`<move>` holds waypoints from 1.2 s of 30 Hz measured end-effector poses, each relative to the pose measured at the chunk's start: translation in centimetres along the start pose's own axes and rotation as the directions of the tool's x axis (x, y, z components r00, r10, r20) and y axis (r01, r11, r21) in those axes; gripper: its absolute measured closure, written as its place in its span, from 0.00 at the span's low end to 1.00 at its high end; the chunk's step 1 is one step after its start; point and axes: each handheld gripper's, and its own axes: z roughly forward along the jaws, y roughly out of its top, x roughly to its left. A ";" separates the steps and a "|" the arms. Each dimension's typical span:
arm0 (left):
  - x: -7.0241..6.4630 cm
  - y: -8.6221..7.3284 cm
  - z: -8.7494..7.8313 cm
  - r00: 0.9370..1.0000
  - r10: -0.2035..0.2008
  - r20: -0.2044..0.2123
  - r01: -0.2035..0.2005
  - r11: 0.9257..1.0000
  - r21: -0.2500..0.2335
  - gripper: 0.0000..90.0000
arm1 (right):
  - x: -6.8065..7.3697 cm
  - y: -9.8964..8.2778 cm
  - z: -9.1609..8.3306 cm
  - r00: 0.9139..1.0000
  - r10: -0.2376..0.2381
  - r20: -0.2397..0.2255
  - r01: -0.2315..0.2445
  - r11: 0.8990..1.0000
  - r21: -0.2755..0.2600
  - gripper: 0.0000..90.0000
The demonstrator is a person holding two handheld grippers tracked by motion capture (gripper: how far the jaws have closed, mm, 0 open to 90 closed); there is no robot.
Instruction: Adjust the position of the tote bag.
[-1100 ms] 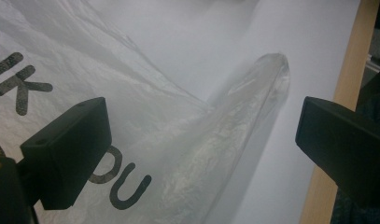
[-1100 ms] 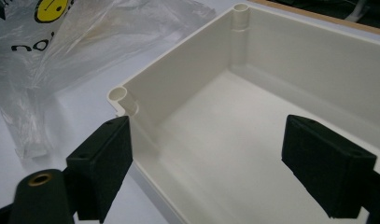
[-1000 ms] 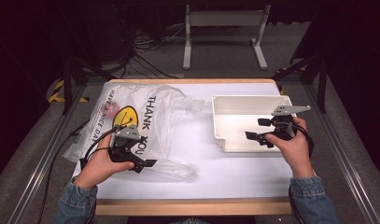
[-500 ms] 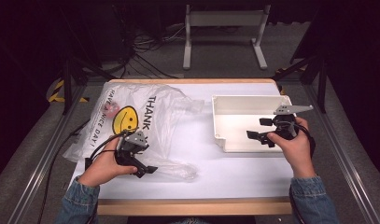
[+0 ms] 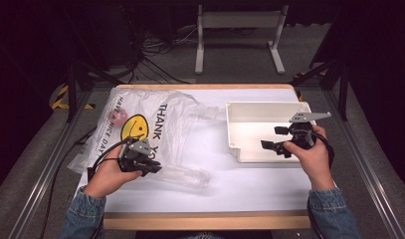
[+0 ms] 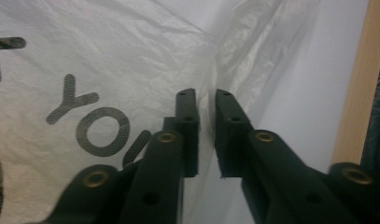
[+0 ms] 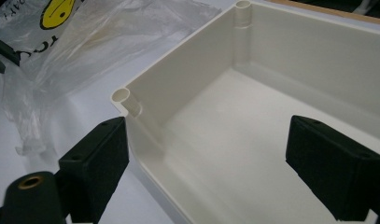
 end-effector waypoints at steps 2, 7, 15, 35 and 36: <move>0.1 -0.1 -0.5 1.000 -0.001 -0.011 0.001 0.999 -0.034 0.96 | 0.0 0.0 0.1 1.000 0.002 0.000 -0.002 1.000 0.001 0.15; 0.1 -0.8 -2.6 0.998 -0.052 -0.047 0.043 0.983 -0.177 0.99 | 0.4 0.6 0.5 1.000 -0.015 -0.017 0.015 1.000 -0.006 0.15; 0.5 -2.7 -5.8 0.982 -0.158 -0.099 0.109 0.915 -0.388 0.99 | 3.0 2.2 2.1 0.995 -0.075 -0.071 0.071 0.996 -0.061 0.13; 0.1 -5.1 -9.0 0.952 -0.258 -0.163 0.120 0.808 -0.577 0.99 | 11.3 5.8 11.9 0.947 -0.244 -0.210 0.218 0.965 -0.143 0.07; 0.1 -5.1 -9.0 0.952 -0.258 -0.163 0.120 0.808 -0.577 1.00 | 11.3 5.8 11.9 0.947 -0.244 -0.210 0.218 0.965 -0.143 0.07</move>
